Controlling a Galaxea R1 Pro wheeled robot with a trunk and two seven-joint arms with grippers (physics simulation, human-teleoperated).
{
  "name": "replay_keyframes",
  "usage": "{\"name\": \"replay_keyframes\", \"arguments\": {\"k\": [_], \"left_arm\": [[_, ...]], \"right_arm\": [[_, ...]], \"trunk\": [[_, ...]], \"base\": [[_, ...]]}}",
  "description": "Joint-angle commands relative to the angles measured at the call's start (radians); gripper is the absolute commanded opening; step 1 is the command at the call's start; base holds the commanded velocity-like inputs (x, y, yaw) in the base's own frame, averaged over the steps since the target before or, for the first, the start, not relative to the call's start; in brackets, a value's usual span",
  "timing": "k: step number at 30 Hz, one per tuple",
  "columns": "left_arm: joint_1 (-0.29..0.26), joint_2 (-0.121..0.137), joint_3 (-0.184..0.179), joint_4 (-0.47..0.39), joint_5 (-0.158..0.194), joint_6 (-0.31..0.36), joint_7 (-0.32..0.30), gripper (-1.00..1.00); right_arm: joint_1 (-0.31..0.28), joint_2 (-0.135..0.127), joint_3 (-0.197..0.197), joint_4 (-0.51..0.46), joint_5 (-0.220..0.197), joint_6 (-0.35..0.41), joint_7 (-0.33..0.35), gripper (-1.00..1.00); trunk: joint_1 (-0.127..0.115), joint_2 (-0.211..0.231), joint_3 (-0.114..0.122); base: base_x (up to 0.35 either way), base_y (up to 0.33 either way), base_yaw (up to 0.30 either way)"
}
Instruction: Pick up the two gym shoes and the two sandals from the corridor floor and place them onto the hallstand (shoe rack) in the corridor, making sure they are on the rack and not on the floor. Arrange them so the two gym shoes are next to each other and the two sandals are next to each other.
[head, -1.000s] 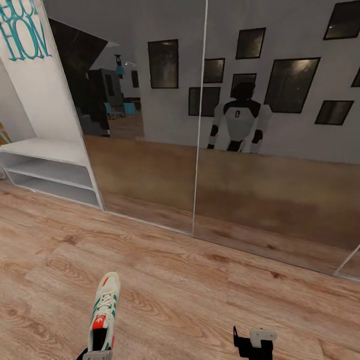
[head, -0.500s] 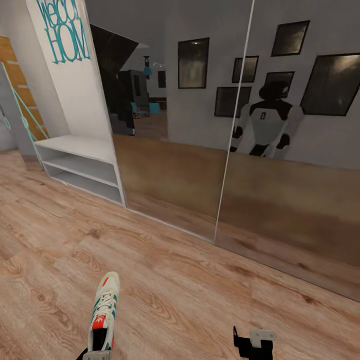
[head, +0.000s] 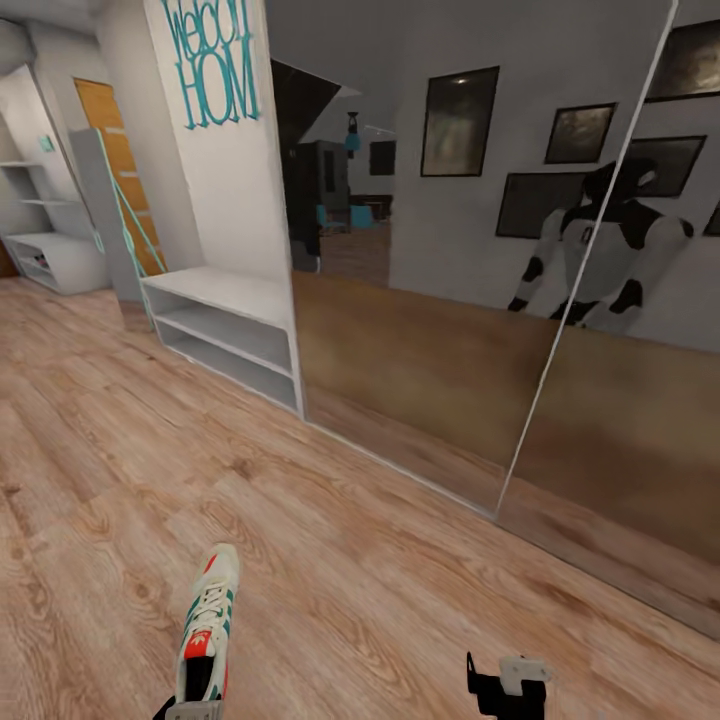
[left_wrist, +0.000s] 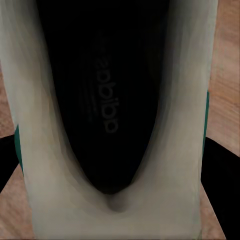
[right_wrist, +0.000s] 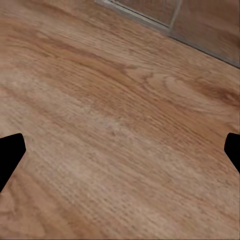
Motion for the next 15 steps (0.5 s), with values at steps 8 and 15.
{"name": "replay_keyframes", "arguments": {"k": [8, 15], "left_arm": [[-0.001, 0.0, -0.006, 0.001, 0.01, -0.002, -0.003, -1.0], [-0.001, 0.0, -0.006, 0.001, 0.01, -0.002, -0.003, -1.0]], "right_arm": [[-0.001, 0.0, 0.009, 0.001, -0.006, -0.003, -0.005, 1.0], [-0.001, 0.0, 0.009, 0.001, -0.006, -0.003, -0.005, 1.0]], "trunk": [[0.0, 0.0, -0.001], [0.0, 0.0, -0.001]], "base": [[0.23, 0.242, 0.285], [0.226, 0.241, 0.285]]}}
